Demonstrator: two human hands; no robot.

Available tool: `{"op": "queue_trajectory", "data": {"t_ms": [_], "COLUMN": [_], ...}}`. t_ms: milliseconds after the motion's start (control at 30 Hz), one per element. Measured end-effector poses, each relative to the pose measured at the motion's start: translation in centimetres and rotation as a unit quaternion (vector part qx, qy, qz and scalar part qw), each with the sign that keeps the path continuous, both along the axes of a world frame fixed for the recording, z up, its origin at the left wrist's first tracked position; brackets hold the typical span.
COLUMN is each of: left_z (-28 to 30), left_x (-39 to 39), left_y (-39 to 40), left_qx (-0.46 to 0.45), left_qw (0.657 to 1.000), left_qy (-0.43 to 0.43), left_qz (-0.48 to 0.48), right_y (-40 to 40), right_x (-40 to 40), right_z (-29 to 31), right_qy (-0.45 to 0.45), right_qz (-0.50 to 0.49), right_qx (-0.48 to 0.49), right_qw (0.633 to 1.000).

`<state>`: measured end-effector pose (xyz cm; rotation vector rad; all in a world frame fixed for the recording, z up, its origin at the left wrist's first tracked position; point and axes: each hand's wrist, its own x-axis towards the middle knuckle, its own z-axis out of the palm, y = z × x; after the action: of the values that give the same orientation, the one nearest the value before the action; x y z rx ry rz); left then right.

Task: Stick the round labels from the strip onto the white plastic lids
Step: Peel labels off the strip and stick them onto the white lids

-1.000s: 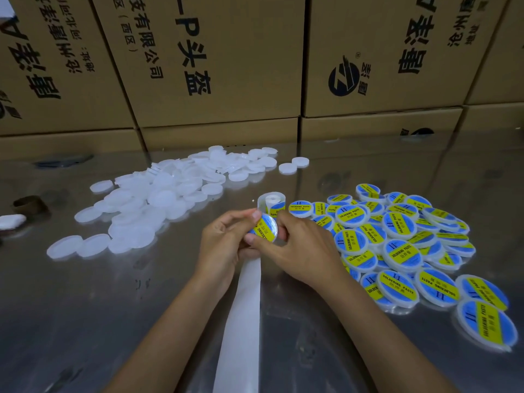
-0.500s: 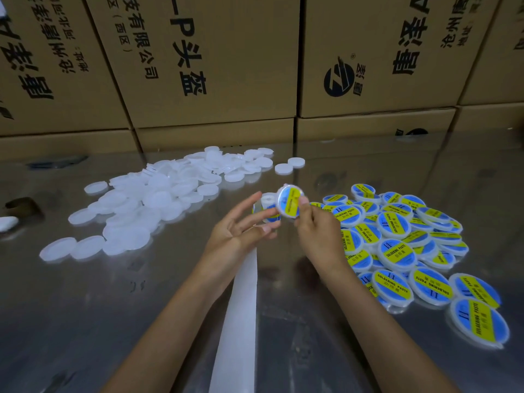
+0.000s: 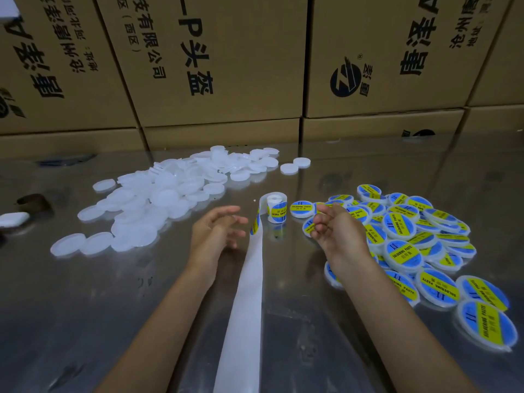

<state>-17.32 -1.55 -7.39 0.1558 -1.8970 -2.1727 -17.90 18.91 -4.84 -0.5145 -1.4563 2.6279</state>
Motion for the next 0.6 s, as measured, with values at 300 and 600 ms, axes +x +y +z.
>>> {"op": "queue_trajectory", "data": {"t_ms": [300,600], "left_z": [-1.2,-1.4], "left_x": [-4.2,-12.3], "left_y": [-3.9,-6.0], "left_qx": [-0.414,-0.693], "left_qw": [0.888,0.697], "left_qy": [0.041,0.044], "left_qz": [0.196,0.179], "right_y": [-3.8,-4.4], "right_x": [0.0,-1.0], "right_z": [-2.2,-3.1], "right_qy": [0.105,0.106], "right_qz": [0.049,0.049], "right_qx": [0.344,0.398], "right_qw": [0.932,0.91]}}
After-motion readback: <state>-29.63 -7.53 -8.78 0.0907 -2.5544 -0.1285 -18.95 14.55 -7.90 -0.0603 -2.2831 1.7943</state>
